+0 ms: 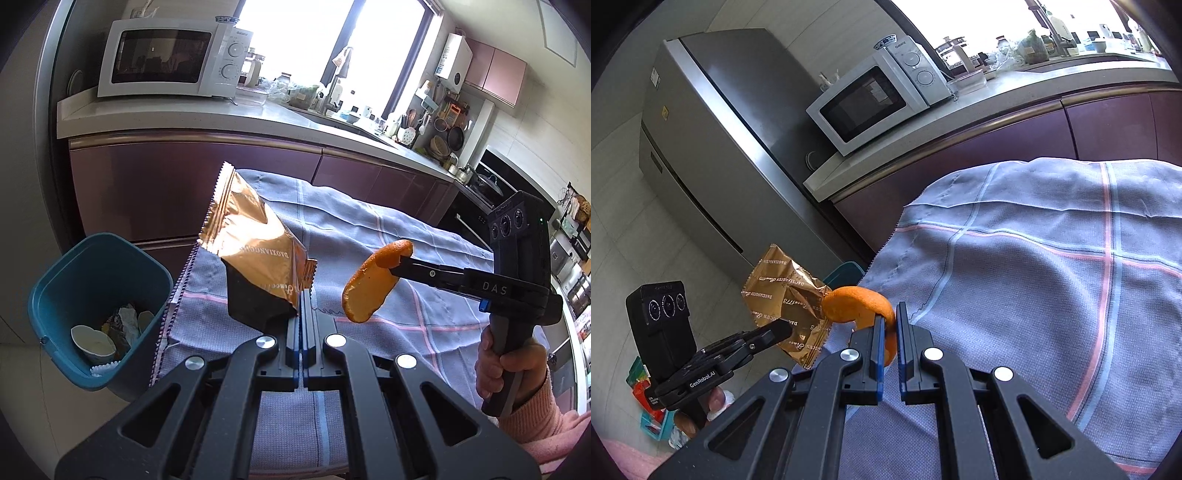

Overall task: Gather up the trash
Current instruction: 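Carry the gold wrapper and orange peel over the teal bin with both tools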

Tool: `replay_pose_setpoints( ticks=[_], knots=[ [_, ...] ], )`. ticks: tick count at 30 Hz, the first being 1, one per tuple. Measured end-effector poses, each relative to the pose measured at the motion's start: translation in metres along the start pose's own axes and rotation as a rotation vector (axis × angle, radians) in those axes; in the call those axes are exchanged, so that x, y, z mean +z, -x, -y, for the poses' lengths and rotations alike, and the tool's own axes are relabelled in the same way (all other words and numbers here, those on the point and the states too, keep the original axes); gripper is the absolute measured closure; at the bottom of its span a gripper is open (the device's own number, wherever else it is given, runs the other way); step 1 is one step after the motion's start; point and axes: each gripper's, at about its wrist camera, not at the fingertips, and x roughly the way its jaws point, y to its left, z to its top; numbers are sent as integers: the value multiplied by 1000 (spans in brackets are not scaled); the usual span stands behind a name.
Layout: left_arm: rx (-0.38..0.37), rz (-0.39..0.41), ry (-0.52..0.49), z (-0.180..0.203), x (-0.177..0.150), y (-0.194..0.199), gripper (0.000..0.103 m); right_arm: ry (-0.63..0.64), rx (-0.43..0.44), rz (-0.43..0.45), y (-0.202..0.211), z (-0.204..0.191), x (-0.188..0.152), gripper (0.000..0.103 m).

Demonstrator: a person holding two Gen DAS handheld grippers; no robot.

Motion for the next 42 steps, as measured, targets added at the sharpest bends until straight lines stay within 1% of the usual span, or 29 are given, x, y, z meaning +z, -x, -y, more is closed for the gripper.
replay_pose_setpoints(
  ticks=[10, 23, 42],
  knots=[
    [22, 14, 21, -10, -1, 9, 102, 34, 20, -25, -19, -17, 6, 98],
    [64, 32, 46, -32, -1, 22, 102, 65, 52, -51, -41, -35, 15, 98],
    [120, 50, 73, -57, 9, 33, 102, 100, 85, -85, -70, -56, 29, 98]
  ],
)
